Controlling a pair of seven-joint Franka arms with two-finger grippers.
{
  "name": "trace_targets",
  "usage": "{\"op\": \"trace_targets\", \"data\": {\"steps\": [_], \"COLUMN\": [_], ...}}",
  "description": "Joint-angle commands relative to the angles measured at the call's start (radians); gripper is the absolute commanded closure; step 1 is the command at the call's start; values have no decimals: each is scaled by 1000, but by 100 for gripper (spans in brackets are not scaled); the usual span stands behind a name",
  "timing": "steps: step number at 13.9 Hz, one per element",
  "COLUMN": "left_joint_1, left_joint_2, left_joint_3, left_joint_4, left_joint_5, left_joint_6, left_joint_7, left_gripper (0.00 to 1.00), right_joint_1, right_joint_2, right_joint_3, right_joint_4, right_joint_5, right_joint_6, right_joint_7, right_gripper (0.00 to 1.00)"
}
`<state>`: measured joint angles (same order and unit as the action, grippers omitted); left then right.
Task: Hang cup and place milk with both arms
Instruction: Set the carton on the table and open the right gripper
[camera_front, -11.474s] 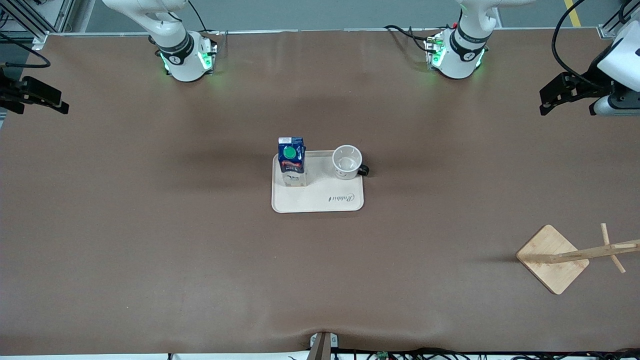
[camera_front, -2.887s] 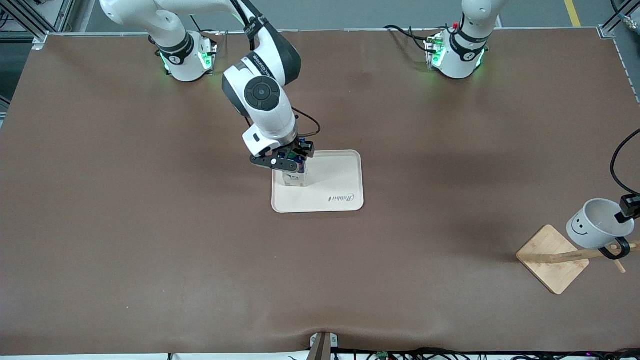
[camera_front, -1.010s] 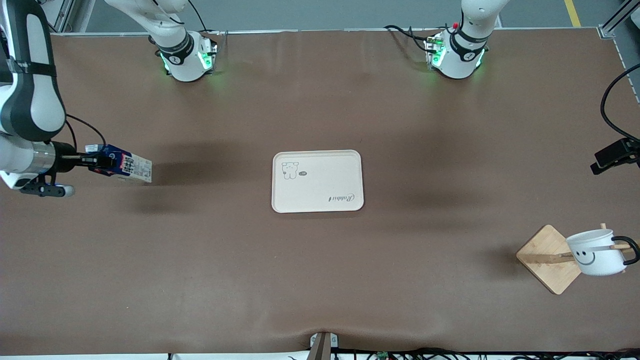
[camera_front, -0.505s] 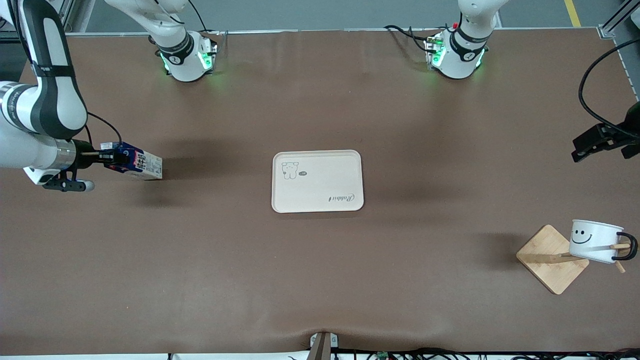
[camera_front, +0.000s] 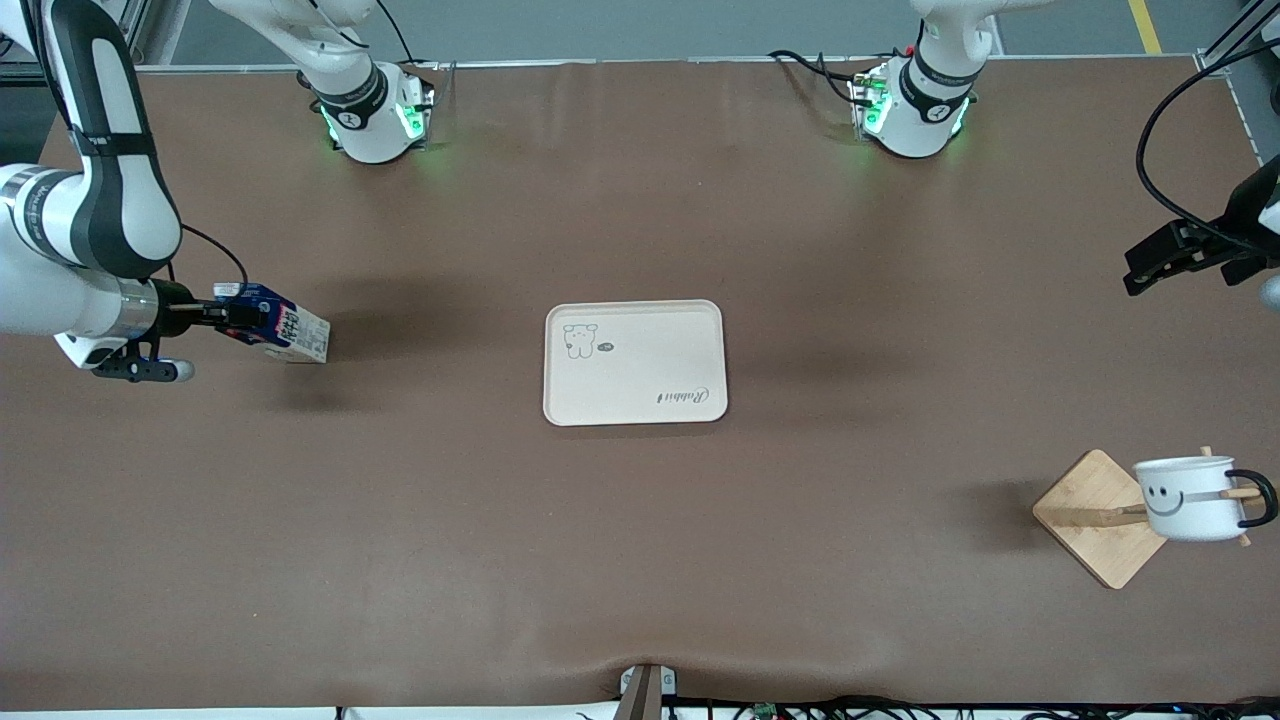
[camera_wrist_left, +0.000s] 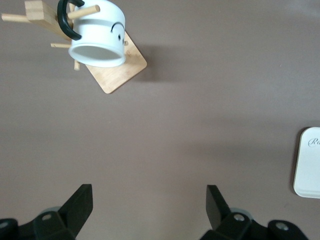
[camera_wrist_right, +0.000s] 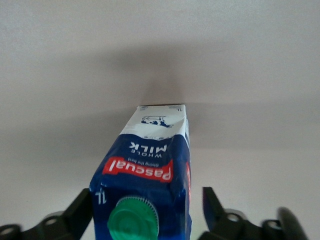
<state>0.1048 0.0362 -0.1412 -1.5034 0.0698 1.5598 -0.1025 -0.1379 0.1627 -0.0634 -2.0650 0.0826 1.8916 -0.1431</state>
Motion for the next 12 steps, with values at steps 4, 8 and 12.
{"op": "trace_targets", "data": {"steps": [4, 8, 12], "left_joint_1": [-63, -63, -62], "left_joint_2": [-104, -101, -104], "left_joint_3": [54, 48, 17], "left_joint_4": [-115, -103, -103], "left_joint_5": [-51, -70, -53], "left_joint_6": [-1, -35, -46], "left_joint_7": [11, 7, -6], "left_gripper": [0, 0, 0], "right_joint_1": [-3, 33, 129], "right_joint_2": [-28, -20, 1], "right_joint_3": [10, 14, 16], "right_joint_4": [84, 320, 601], "right_joint_5": [9, 23, 40], "right_joint_6": [-91, -242, -294], "right_joint_7": [-3, -9, -19], "right_gripper": [0, 0, 0]}}
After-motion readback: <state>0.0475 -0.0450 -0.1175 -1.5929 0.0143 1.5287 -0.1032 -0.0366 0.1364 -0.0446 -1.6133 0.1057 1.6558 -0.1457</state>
